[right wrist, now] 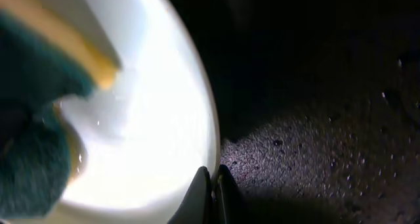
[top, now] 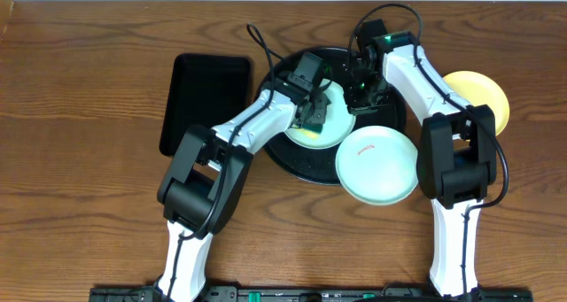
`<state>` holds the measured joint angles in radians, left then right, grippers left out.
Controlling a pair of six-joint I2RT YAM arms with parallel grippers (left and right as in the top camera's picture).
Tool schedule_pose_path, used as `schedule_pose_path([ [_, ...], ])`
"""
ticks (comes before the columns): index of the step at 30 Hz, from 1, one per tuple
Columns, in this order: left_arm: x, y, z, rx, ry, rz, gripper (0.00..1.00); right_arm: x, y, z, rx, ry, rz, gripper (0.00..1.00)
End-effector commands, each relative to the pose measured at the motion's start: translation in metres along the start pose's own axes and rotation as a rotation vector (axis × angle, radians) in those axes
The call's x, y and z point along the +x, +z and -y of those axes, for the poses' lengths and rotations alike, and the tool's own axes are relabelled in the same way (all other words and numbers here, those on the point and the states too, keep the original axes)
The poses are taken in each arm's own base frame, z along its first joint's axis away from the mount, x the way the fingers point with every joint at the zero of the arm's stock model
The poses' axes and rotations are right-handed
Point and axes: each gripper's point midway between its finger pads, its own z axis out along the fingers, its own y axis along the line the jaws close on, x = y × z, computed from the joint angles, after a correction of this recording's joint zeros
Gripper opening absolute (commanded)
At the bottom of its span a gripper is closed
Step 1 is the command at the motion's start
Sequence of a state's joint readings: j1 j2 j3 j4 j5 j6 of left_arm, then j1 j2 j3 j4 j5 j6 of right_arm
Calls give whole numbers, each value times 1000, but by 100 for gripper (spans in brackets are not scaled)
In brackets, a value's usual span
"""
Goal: Clean dirty plates on tray and stack at the side
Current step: 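Return the sponge to the black rectangular tray with the left gripper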
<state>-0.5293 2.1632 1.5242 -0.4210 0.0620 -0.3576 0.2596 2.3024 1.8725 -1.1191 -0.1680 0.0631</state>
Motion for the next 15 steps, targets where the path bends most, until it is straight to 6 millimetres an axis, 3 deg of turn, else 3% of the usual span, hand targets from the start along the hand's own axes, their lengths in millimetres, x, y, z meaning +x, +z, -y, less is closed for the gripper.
schedule_pose_path([
  [1,24,32,-117,-439,11,-55,8,0,-18,9,47,-14,27,1],
  [3,18,24,-134,-527,14,-28,7,0,-18,9,47,-14,27,1],
  [6,0,5,-143,-608,13,47,8,-1,-18,9,47,-15,31,1],
  [10,-26,-21,-136,-596,-10,147,7,-1,-18,9,47,-15,33,1],
  [15,-62,-73,-131,-599,-54,303,7,-1,-18,9,46,-14,33,1],
])
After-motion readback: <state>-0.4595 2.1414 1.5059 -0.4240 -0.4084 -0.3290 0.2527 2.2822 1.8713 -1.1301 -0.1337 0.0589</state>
